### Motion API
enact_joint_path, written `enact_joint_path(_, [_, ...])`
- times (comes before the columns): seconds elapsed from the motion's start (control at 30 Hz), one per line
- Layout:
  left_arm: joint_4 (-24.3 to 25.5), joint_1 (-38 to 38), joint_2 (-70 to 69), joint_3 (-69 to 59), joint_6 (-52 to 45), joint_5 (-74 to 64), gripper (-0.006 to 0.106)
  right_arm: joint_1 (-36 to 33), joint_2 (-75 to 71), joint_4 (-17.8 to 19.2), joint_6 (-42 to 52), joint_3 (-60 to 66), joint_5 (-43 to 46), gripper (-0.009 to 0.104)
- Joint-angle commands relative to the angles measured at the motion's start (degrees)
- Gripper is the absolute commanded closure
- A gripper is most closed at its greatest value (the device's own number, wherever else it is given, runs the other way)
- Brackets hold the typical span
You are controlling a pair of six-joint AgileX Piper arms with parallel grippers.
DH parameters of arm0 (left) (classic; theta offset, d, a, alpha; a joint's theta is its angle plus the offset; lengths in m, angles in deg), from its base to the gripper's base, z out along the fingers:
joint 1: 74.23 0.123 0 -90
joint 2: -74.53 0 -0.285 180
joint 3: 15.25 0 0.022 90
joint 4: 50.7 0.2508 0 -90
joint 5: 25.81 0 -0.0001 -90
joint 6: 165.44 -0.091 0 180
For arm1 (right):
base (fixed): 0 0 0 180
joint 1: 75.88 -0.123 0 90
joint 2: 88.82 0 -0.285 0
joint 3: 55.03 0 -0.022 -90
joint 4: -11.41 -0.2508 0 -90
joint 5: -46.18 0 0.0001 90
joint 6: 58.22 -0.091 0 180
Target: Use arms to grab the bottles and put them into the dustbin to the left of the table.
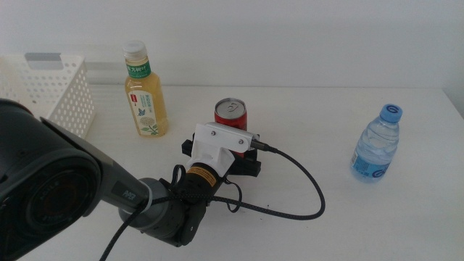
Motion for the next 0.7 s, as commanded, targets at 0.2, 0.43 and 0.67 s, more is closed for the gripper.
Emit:
enact_joint_path(0.2, [-1.1, 0.0, -0.1, 0.3, -0.7, -1.4, 0.019, 0.3, -0.2, 0.3, 0.4, 0.2, 0.7, 0.003])
enact_joint_path(0.43, [-0.6, 0.0, -3.4, -1.7, -1.1, -0.3, 0.088, 0.3, -0.2, 0.3, 0.4, 0.2, 0.7, 0.003])
enact_joint_path(0.67, [-0.7, 1.3, -23.7, -1.4, -0.7, -42.1, 0.102, 0.3, -0.2, 0.3, 0.4, 0.2, 0.7, 0.003])
